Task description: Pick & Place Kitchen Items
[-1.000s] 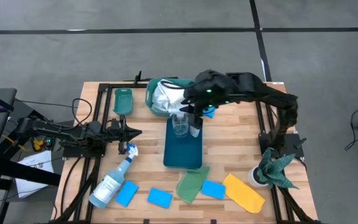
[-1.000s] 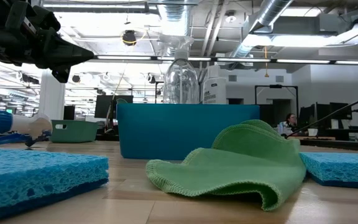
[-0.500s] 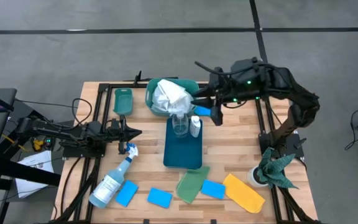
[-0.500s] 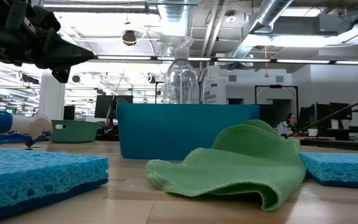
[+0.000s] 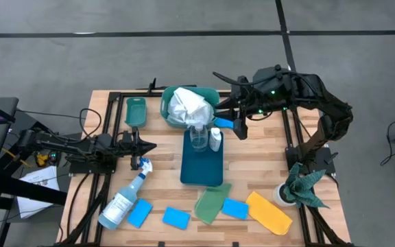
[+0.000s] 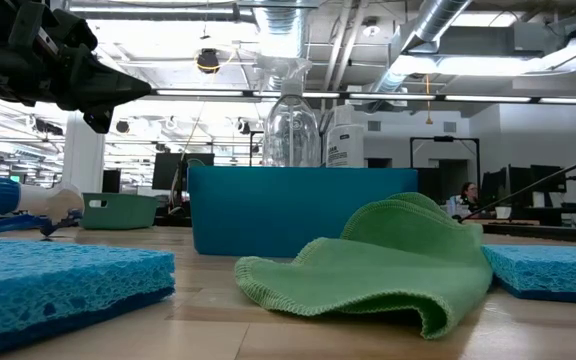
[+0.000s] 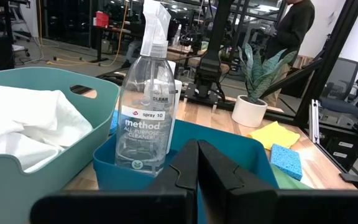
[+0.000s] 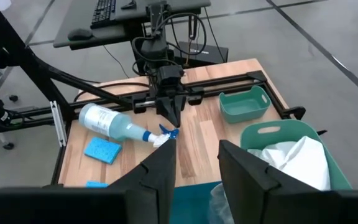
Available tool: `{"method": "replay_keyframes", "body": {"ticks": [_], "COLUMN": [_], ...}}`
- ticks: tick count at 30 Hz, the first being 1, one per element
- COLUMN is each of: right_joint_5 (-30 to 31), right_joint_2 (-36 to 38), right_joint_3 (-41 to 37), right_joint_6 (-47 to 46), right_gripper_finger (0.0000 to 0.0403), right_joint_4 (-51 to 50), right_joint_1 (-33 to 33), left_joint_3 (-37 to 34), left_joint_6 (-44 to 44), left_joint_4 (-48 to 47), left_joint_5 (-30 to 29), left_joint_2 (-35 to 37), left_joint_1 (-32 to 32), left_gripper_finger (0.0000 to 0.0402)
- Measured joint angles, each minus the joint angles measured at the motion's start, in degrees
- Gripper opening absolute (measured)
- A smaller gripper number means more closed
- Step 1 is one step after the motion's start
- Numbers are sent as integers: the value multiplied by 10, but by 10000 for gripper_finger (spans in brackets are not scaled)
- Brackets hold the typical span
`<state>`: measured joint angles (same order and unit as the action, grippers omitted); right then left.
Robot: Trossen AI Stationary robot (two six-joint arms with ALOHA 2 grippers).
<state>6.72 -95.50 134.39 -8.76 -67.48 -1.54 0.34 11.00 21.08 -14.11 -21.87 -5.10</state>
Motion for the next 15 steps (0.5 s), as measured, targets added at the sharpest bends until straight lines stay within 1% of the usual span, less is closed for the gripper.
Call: {"method": "replay_keyframes", "body": {"ticks": [8, 15], "right_joint_5": [-4, -10], "right_joint_2": [2, 35], "right_joint_3": [0, 0], "right_joint_6": [17, 42], "right_gripper_finger": [113, 113], "right_joint_4": [-19, -14], "right_joint_1": [0, 0], "left_joint_3": [0, 0], "left_joint_6": [0, 0], "left_joint_4": [0, 0], "left_joint_5": [0, 0], "left_joint_2": [0, 0], "left_joint_1": [0, 0], "left_gripper_finger": [0, 0]}}
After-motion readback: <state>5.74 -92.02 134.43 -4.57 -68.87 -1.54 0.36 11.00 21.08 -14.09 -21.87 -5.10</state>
